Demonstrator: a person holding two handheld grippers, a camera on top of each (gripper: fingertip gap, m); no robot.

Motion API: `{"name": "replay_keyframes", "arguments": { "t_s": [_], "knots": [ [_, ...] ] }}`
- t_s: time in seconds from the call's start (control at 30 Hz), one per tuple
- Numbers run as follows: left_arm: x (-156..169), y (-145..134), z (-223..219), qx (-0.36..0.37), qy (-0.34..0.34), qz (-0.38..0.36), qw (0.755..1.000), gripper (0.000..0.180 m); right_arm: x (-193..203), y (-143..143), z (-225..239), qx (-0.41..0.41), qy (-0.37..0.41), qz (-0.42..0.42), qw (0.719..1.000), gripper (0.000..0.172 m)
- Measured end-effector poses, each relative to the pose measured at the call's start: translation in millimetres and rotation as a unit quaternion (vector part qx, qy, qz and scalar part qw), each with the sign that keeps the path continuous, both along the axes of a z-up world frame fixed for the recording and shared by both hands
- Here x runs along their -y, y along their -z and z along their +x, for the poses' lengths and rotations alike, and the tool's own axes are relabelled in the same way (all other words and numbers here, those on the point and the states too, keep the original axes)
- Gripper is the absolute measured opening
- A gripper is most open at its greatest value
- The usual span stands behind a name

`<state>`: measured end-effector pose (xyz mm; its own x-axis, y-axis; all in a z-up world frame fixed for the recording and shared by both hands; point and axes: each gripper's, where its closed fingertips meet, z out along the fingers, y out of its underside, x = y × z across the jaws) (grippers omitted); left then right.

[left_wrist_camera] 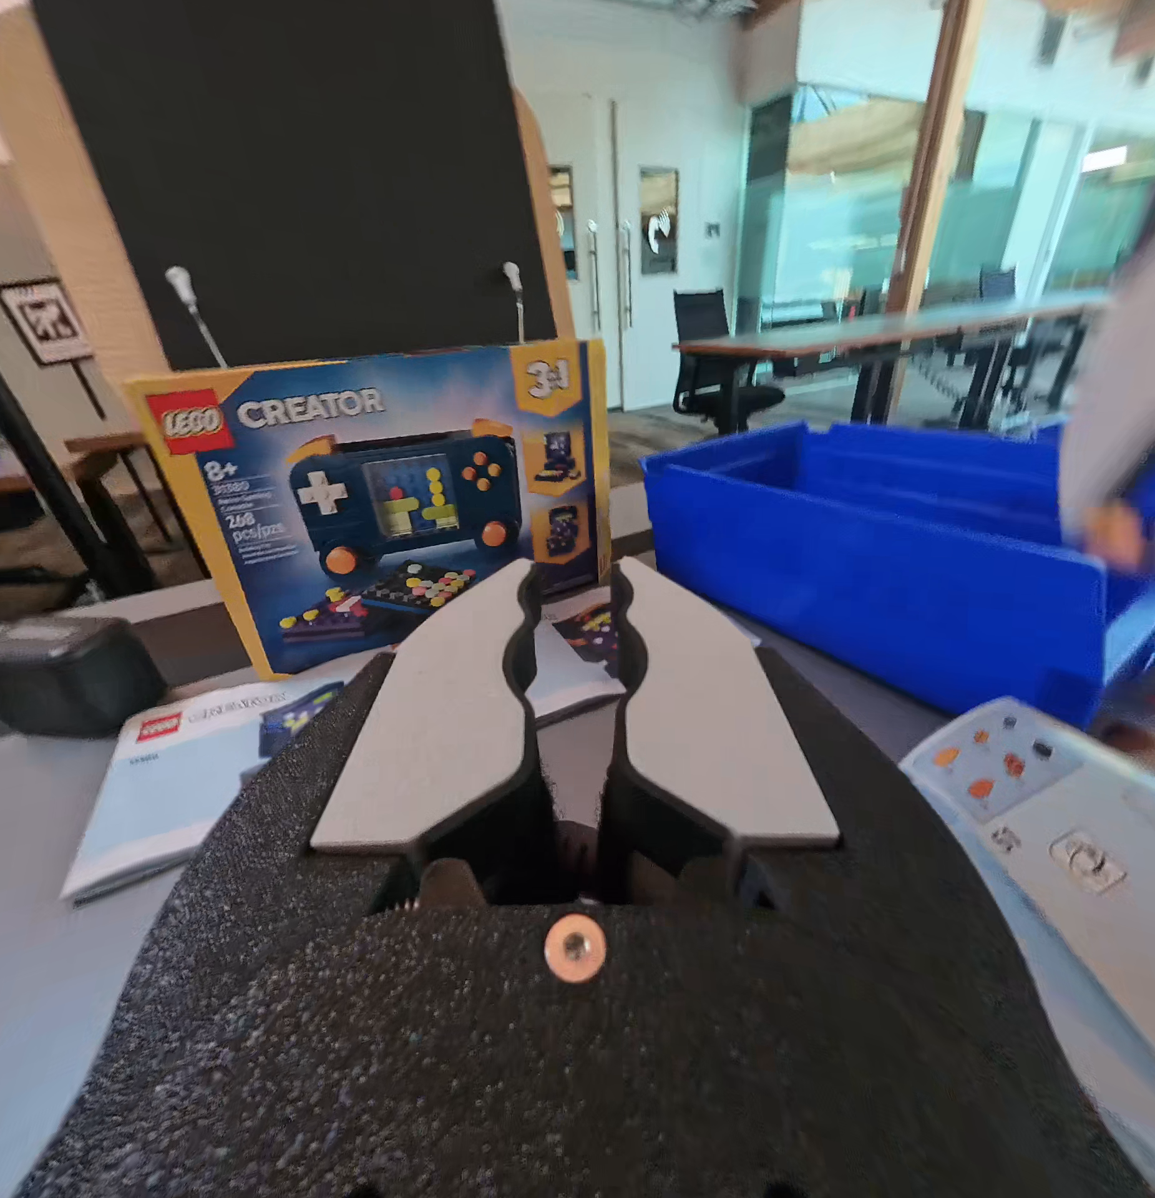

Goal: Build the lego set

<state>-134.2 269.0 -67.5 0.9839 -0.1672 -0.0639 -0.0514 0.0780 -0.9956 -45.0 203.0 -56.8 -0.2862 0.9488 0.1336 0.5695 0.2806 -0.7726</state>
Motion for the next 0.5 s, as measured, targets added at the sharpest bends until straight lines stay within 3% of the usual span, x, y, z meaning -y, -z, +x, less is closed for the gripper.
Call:
{"name": "replay_keyframes", "arguments": {
  "t_s": [0.1,0.2,0.37,0.5],
  "knots": [
    [1.9,-7.1,-20.4,0.09,-0.01,0.011,0.996,0.018,37.1,75.9,-11.3,0.15,-0.028,0.004,0.988,0.007],
    [0.3,-4.9,-28.7,0.131,-0.005,0.001,0.991,0.018,36.2,119.0,-14.4,0.219,-0.007,0.024,0.975,0.007],
    [1.1,-7.8,-24.8,0.115,0.003,0.012,0.993,0.018,39.5,145.7,-13.4,0.263,-0.026,0.022,0.964,0.02],
    [2.8,-10.9,-19.2,0.089,0.008,0.02,0.996,0.018,34.4,133.1,-11.4,0.244,-0.026,0.012,0.969,0.024]
  ]
}}
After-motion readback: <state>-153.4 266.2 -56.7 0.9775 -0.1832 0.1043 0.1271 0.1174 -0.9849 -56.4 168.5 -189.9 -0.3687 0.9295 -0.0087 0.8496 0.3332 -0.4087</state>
